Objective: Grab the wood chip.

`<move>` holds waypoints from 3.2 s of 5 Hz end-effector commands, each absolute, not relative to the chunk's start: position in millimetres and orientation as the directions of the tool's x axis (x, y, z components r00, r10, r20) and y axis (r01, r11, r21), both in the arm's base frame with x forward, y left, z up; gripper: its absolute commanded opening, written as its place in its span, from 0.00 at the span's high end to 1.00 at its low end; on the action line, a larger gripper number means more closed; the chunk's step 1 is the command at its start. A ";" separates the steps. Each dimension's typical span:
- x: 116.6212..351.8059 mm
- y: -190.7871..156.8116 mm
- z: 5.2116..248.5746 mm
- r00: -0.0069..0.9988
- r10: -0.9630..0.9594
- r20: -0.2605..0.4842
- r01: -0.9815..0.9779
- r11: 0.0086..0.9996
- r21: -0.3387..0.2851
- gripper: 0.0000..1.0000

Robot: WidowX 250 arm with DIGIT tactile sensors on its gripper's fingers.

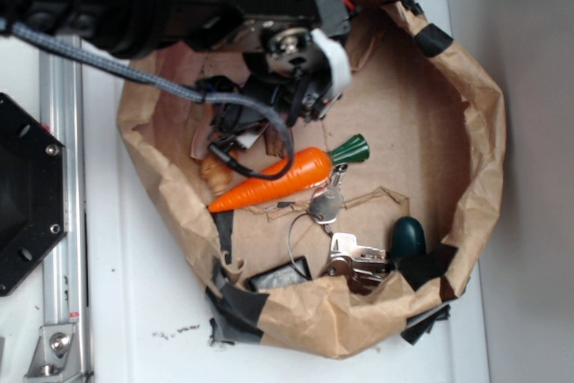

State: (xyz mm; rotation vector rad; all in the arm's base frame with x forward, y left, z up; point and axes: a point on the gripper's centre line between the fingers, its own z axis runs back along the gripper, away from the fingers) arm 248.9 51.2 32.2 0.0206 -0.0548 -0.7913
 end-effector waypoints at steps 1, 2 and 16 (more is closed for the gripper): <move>248.3 33.4 23.3 0.642 -0.766 0.035 0.763 0.642 0.072 0.00; 249.4 32.0 20.8 0.641 -0.767 0.031 0.763 0.642 0.078 0.00; 267.8 11.4 174.1 0.929 -0.353 0.112 0.350 0.936 0.045 1.00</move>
